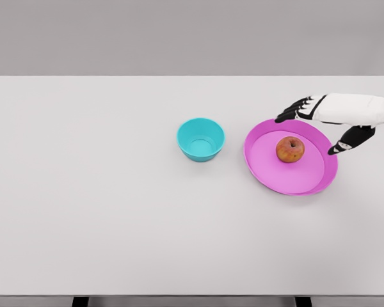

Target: Put the apple from the pink plate into the blue bowl with your right arm

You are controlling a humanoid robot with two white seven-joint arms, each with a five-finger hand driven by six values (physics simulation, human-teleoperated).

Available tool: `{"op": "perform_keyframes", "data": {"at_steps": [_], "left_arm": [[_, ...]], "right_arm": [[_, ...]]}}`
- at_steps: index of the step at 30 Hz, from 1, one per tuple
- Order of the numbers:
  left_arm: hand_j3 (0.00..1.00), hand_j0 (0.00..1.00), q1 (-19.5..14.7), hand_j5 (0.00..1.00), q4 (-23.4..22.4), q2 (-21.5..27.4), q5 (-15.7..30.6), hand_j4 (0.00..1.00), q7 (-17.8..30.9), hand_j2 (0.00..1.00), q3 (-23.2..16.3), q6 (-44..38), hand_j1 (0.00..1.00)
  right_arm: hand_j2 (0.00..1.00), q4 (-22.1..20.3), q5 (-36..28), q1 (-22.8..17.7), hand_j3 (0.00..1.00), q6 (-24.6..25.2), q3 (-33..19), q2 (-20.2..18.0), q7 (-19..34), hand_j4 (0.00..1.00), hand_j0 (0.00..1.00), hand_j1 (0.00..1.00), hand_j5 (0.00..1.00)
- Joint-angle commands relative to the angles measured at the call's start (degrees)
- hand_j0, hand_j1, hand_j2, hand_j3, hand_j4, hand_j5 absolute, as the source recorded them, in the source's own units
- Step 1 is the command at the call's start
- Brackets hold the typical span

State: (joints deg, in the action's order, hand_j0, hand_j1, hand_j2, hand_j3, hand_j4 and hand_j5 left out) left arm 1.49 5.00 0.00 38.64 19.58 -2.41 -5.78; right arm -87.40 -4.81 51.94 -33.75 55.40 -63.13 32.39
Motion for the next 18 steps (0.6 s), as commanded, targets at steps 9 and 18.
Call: {"op": "perform_keyframes", "data": {"at_steps": [9,18], "left_arm": [[1.00,1.00,0.0,1.00,0.0,0.0,0.0,1.00,0.0,1.00,-0.1,0.0,1.00],[1.00,1.00,0.0,1.00,0.0,0.0,0.0,1.00,0.0,1.00,-0.1,0.0,1.00]], "right_arm": [[1.00,18.1,1.9,2.8,1.00,4.7,6.7,11.4,1.8,1.00,1.00,1.00,1.00],[1.00,18.1,2.9,2.6,1.00,3.7,7.6,12.7,1.4,1.00,1.00,1.00,1.00]]}}
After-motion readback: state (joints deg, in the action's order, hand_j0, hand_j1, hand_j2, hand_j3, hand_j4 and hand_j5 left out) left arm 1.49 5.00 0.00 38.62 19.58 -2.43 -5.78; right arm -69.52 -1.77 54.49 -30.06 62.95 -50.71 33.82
